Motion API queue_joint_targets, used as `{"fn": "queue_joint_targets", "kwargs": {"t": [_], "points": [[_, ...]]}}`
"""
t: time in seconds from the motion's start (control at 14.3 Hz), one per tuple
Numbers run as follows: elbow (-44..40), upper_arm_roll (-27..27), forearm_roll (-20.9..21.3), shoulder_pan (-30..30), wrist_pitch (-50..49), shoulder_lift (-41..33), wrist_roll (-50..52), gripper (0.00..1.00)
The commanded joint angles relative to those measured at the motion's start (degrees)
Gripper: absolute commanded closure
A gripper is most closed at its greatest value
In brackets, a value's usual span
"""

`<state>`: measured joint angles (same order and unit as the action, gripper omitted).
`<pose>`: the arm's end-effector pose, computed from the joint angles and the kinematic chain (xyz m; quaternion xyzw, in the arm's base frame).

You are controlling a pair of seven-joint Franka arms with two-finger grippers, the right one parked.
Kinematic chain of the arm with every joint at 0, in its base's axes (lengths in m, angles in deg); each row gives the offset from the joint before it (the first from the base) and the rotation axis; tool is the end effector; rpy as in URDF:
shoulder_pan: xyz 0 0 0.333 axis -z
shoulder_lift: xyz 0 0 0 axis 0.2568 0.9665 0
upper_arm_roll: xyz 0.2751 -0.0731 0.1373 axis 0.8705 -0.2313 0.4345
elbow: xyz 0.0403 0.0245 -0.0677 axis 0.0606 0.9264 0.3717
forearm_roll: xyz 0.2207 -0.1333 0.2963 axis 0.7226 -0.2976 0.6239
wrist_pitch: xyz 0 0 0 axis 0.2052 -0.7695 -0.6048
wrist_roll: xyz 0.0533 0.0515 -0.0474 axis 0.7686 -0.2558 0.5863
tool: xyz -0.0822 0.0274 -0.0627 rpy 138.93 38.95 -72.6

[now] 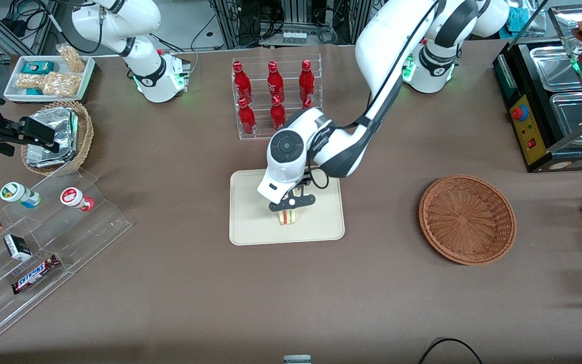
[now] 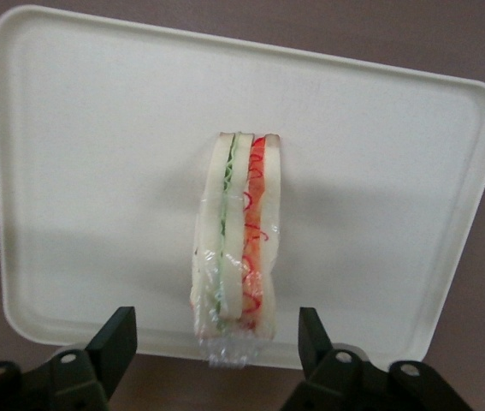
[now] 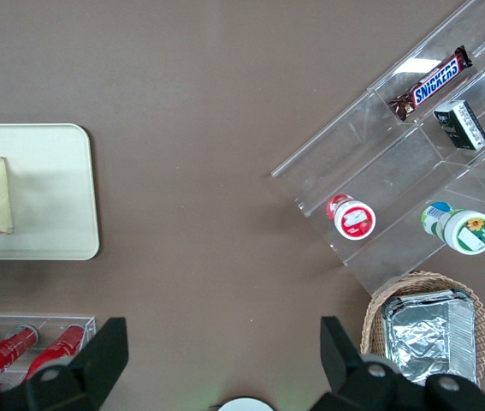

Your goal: Place sandwich from basket to tray

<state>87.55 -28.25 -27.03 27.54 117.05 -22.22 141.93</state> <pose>0.5154 -0.5296 0.3141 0.9933 0.0966 -0.0593 0.0232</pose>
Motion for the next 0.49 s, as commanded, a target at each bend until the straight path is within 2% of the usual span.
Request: {"fn": "queue_joint_targets", "kwargs": {"t": [0.0, 0.14, 0.28, 0.42], "points": [[2.44, 0.45, 0.68, -2.24, -8.26, -6.86, -2.49, 0.0], [3.66, 1.33, 0.6, -4.7, -13.9, -9.24, -1.98, 0.0], [9.96, 1.42, 0.95, -7.6, -13.66, -13.97, -3.55, 0.0], [17.43, 1.42, 1.04, -11.11, -13.57, -19.85, -11.52, 0.0]]}}
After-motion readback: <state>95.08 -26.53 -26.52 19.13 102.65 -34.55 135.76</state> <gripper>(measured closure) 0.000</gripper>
